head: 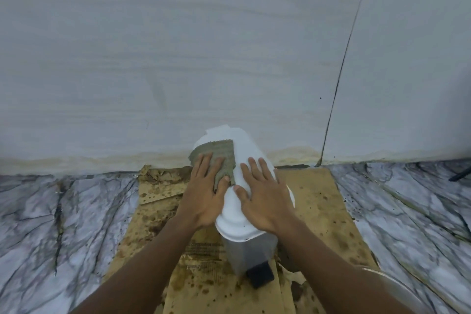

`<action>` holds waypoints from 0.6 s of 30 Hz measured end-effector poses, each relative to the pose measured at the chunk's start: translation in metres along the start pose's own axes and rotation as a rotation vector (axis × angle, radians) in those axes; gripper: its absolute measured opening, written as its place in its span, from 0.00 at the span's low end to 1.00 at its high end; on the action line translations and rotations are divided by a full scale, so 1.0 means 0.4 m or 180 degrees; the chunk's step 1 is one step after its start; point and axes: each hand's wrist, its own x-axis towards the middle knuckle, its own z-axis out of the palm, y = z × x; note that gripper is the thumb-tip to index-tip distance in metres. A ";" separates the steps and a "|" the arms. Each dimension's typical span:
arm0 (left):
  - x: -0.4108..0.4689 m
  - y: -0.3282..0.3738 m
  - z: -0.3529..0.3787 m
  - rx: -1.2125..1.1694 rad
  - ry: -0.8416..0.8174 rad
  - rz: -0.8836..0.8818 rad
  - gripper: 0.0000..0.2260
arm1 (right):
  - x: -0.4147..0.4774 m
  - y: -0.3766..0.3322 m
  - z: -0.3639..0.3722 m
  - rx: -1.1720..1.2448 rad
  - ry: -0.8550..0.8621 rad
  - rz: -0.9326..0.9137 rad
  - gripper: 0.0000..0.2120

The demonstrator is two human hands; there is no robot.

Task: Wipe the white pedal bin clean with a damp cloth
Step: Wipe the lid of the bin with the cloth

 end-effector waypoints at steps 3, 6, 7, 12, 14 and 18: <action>-0.009 0.031 0.008 -0.0212 -0.0188 -0.0154 0.26 | 0.026 0.009 -0.011 0.0002 -0.0046 0.0153 0.29; -0.034 0.062 0.033 -0.0199 -0.0289 -0.0014 0.27 | 0.045 0.048 -0.017 0.0056 -0.0142 0.0221 0.29; -0.041 0.073 0.043 -0.0135 -0.0314 0.0076 0.27 | 0.046 0.064 -0.017 0.0052 -0.0179 0.0205 0.28; -0.049 0.112 0.083 0.0285 -0.0541 0.0454 0.36 | 0.040 0.183 -0.056 0.0207 -0.0184 -0.0004 0.27; -0.040 0.113 0.089 0.0289 -0.0585 0.0546 0.38 | 0.042 0.224 -0.067 0.0360 -0.0145 -0.0120 0.25; -0.001 0.088 0.083 0.0253 -0.0668 0.0636 0.39 | 0.057 0.220 -0.040 0.0360 -0.0045 -0.0252 0.25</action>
